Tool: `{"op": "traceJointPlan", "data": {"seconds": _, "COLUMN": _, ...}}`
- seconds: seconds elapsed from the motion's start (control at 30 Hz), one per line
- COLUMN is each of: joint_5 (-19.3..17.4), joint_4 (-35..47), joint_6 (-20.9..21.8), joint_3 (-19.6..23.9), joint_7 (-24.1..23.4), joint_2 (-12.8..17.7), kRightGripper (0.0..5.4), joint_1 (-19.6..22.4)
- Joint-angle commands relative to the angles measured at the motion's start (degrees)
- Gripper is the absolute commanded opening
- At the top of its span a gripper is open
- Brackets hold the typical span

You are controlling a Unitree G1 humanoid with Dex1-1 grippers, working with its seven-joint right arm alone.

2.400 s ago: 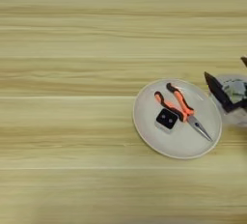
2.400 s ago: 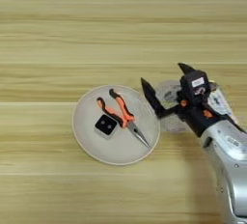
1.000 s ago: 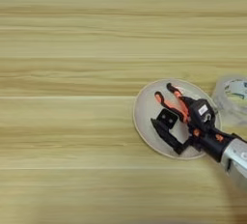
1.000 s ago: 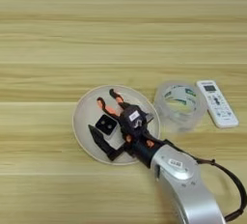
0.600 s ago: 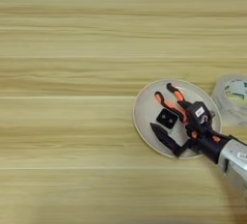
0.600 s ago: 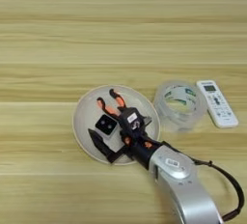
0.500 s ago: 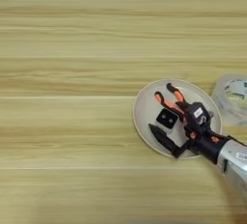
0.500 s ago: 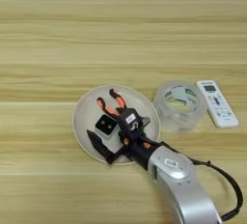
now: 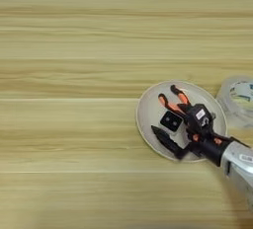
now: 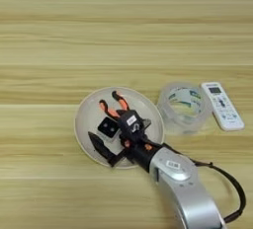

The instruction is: Move the objects on the table

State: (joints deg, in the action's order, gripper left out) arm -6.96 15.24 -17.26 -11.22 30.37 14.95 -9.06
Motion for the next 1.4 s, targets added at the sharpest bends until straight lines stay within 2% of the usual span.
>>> {"op": "traceJointPlan", "data": {"seconds": 0.03, "joint_5": -0.11, "joint_4": 0.83, "joint_6": 0.93, "joint_3": 0.57, "joint_7": -0.67, "joint_2": 0.27, "kRightGripper": 4.51, "joint_1": 1.76}}
{"op": "traceJointPlan", "data": {"seconds": 0.43, "joint_5": 0.21, "joint_4": 1.55, "joint_6": 0.54, "joint_3": 0.57, "joint_7": -0.05, "joint_2": 1.69, "kRightGripper": 3.13, "joint_1": -0.66}}
{"op": "traceJointPlan", "data": {"seconds": 0.6, "joint_5": -0.35, "joint_4": 3.36, "joint_6": -1.2, "joint_3": 0.6, "joint_7": 0.83, "joint_2": 3.19, "kRightGripper": 2.68, "joint_1": -2.71}}
{"op": "traceJointPlan", "data": {"seconds": 0.8, "joint_5": -0.43, "joint_4": 3.07, "joint_6": -3.56, "joint_3": 0.4, "joint_7": 1.69, "joint_2": 4.21, "kRightGripper": 3.24, "joint_1": -3.11}}
{"op": "traceJointPlan", "data": {"seconds": 1.03, "joint_5": 0.01, "joint_4": 1.4, "joint_6": -3.8, "joint_3": 0.39, "joint_7": 1.25, "joint_2": 4.37, "kRightGripper": 3.9, "joint_1": -2.52}}
{"op": "traceJointPlan", "data": {"seconds": 1.07, "joint_5": 0.02, "joint_4": 1.31, "joint_6": -3.8, "joint_3": 0.34, "joint_7": 1.28, "joint_2": 4.41, "kRightGripper": 3.67, "joint_1": -2.52}}
{"op": "traceJointPlan", "data": {"seconds": 1.4, "joint_5": -0.22, "joint_4": 1.05, "joint_6": -3.41, "joint_3": 0.59, "joint_7": 1.01, "joint_2": 4.31, "kRightGripper": 2.71, "joint_1": -2.24}}
